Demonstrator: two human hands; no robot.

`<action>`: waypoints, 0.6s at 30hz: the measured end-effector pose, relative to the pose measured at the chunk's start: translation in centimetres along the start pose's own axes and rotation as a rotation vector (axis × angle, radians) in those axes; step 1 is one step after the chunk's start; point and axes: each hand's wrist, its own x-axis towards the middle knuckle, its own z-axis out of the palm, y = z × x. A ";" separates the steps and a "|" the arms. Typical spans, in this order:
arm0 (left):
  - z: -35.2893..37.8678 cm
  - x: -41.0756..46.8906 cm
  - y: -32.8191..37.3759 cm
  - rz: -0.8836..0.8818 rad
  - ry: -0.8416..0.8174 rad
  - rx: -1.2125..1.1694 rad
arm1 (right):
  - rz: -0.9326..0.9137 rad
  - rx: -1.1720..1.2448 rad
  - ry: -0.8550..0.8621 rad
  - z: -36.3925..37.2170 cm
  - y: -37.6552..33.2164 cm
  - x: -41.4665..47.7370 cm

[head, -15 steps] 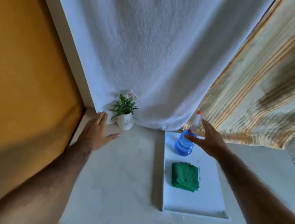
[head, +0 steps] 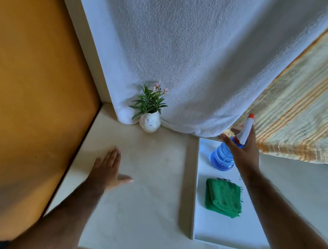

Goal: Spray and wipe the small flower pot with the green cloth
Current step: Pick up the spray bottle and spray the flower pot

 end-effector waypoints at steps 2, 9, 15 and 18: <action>0.1 0.0 0.1 -0.002 0.005 0.010 | 0.001 0.017 0.020 0.4 0.3 0.0; 1.4 0.4 -0.7 0.006 0.047 0.031 | 0.046 0.064 0.111 1.5 1.2 -0.5; 2.2 1.0 -1.3 0.005 0.070 0.024 | 0.046 0.173 0.131 2.6 -2.1 0.2; 2.3 0.7 -1.2 0.023 0.089 0.022 | -0.094 0.112 0.016 4.0 -4.0 0.0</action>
